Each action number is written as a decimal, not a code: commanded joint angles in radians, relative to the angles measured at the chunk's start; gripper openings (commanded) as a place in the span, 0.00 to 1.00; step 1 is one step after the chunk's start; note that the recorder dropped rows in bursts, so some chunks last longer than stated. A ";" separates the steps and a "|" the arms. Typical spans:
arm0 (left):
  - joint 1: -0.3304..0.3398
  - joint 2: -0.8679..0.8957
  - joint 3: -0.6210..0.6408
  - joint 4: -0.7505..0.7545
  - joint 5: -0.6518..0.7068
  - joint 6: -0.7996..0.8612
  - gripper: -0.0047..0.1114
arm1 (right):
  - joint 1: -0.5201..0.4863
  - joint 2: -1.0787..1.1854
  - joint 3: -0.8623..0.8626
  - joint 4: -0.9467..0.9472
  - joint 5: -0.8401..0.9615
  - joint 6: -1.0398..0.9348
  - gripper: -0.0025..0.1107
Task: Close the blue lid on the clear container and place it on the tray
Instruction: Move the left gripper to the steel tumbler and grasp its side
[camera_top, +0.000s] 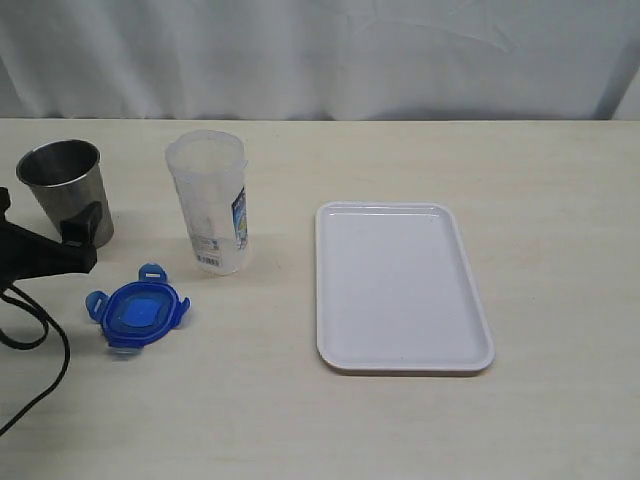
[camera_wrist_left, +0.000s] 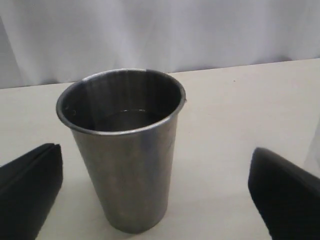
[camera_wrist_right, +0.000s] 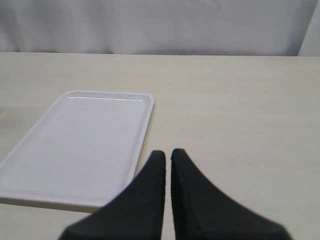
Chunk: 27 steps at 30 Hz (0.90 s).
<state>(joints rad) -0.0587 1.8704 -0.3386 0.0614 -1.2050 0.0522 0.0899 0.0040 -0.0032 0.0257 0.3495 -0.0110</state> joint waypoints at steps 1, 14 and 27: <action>0.003 0.069 -0.051 -0.014 -0.016 0.004 0.92 | -0.007 -0.004 0.003 -0.007 -0.003 0.004 0.06; 0.003 0.207 -0.176 -0.025 -0.016 0.004 0.92 | -0.007 -0.004 0.003 -0.007 -0.003 0.004 0.06; 0.003 0.288 -0.248 -0.121 -0.016 0.004 0.92 | -0.007 -0.004 0.003 -0.007 -0.003 0.004 0.06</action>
<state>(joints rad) -0.0587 2.1568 -0.5755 -0.0072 -1.2089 0.0539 0.0899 0.0040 -0.0032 0.0257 0.3495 -0.0110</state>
